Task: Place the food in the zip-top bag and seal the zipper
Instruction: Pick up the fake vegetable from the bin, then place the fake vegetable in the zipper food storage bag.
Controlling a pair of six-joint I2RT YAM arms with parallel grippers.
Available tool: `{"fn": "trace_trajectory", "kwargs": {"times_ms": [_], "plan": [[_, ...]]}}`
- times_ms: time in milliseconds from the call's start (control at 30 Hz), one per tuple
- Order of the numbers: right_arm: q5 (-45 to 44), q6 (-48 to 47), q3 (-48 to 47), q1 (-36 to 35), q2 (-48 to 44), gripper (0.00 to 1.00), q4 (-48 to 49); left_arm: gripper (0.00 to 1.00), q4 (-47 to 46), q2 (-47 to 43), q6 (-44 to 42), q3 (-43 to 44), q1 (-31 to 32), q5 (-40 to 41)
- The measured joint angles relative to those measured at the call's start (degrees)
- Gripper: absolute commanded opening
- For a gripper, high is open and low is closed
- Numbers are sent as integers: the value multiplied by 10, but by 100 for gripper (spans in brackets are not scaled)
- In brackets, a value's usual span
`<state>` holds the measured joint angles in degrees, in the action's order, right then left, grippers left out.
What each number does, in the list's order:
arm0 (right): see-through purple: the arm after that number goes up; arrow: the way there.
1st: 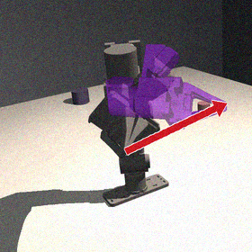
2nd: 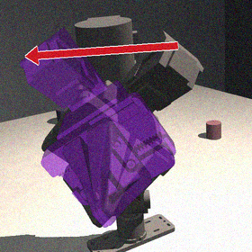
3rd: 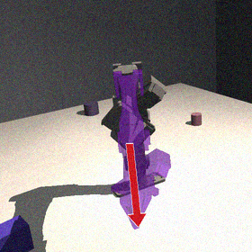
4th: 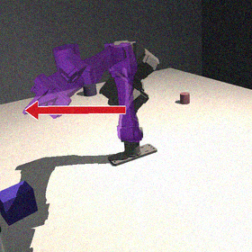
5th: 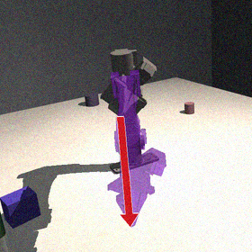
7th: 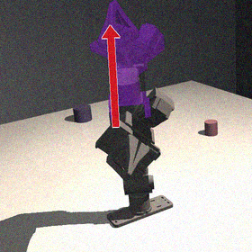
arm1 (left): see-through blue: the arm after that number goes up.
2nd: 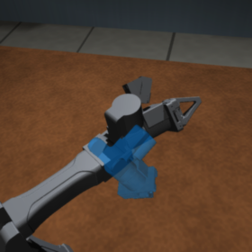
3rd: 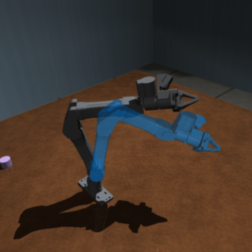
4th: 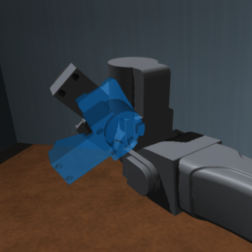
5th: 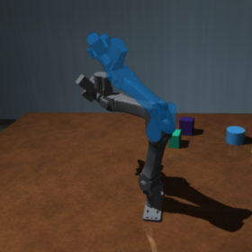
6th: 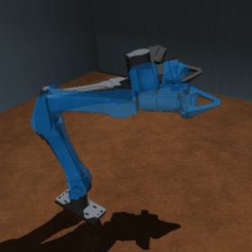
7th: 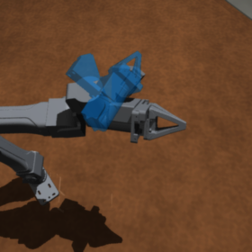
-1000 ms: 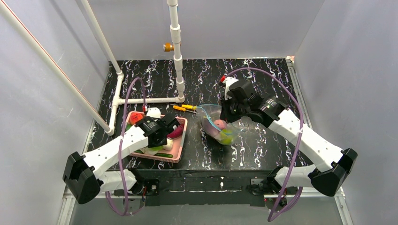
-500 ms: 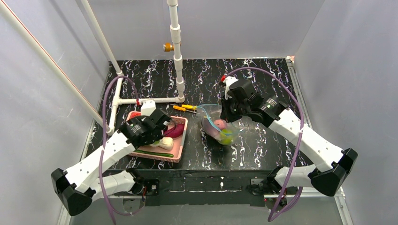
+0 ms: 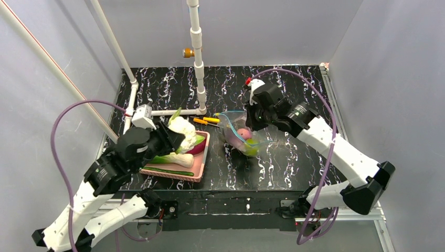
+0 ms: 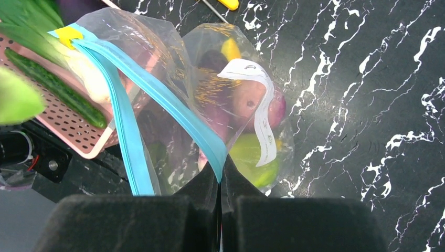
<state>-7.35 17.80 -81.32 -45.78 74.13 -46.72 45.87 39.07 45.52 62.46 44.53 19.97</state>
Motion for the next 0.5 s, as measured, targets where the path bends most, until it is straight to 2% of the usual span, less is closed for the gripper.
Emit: {"fn": "trace_trajectory", "kwargs": {"times_ms": [200, 367, 500], "plan": [[0, 3, -11, -11, 41, 1, 3, 0, -129, -23, 18, -1, -1, -108], [0, 7, -14, -22, 42, 1, 5, 0, -254, 39, 75, -6, -1, -208], [-3, 13, -15, -25, 42, 1, 9, 0, -331, 94, 150, -21, -1, -259]]}}
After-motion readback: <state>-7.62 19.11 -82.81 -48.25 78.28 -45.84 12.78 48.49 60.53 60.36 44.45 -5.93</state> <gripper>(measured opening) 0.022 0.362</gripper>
